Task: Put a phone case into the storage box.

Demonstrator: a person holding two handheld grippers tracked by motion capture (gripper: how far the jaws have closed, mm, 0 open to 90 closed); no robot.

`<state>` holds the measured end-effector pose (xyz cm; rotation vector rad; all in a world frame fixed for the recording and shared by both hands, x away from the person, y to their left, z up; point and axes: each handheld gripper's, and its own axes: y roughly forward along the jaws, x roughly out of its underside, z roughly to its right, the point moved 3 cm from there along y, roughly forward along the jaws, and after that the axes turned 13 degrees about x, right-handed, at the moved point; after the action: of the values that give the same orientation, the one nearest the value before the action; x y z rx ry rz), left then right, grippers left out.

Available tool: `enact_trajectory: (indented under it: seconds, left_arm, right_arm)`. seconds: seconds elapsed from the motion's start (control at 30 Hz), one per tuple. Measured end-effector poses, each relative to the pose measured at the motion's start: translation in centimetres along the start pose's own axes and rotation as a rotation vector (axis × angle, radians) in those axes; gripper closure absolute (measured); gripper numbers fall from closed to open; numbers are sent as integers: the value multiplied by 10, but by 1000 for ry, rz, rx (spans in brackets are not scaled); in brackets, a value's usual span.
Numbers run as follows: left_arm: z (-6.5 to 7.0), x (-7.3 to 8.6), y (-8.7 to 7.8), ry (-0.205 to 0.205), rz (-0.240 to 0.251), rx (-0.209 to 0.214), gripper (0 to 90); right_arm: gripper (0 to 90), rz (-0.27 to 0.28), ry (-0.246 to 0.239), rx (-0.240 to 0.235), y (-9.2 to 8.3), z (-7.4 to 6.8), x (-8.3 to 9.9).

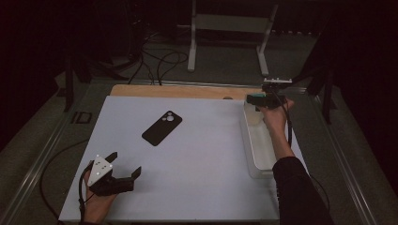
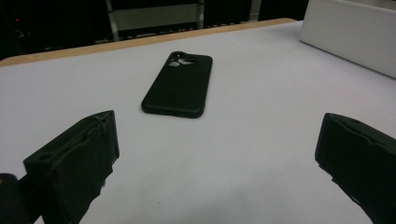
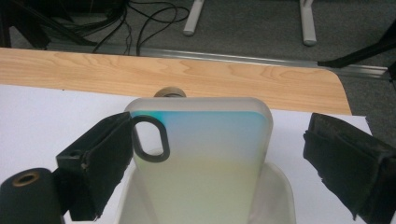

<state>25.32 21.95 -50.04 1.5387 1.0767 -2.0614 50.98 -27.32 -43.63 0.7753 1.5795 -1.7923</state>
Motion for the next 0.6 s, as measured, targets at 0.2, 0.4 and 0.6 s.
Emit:
enact_trajectory:
  seconds: [0.2,0.4,0.6]
  left_arm:
    - [0,0,0,1,0,0,2]
    - [0,0,0,1,-2,-1,2]
    - [0,0,-1,1,0,-3,2]
  right_arm:
    - [85,19,-12,-1,-7,3,-1]
    - [85,26,-20,1,-14,7,0]
    - [85,33,-34,-19,-22,7,5]
